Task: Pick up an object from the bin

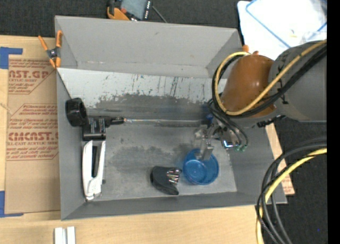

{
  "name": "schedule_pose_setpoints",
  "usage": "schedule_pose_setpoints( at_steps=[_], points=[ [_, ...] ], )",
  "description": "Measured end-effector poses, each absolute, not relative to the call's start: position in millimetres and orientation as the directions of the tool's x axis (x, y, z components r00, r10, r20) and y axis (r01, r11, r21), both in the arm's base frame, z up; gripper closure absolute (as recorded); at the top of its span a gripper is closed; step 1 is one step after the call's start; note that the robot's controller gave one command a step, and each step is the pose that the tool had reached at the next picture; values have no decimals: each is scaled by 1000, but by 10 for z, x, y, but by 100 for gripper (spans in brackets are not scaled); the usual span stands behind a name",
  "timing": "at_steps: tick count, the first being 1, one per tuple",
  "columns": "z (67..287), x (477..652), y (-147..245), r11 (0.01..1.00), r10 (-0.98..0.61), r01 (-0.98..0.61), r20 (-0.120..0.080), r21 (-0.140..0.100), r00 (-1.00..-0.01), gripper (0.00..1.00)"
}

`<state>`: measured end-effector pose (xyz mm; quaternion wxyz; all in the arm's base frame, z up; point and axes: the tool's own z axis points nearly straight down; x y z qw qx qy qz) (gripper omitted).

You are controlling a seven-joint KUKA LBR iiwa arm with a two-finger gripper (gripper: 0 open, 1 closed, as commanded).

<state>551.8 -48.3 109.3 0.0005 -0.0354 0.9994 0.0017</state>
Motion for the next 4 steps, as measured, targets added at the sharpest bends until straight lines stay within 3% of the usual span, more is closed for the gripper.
schedule_pose_setpoints(
  at_steps=[1,2,3,4],
  points=[
    [1156,5476,-458,982,-187,-187,-3,2,-982,100],
    [1426,5784,-488,838,-546,-546,-8,-2,-838,100],
    [1155,5685,-456,859,-511,-511,-15,-5,-859,100],
    [709,5838,385,838,-546,-546,-21,-5,-838,100]
  ],
)
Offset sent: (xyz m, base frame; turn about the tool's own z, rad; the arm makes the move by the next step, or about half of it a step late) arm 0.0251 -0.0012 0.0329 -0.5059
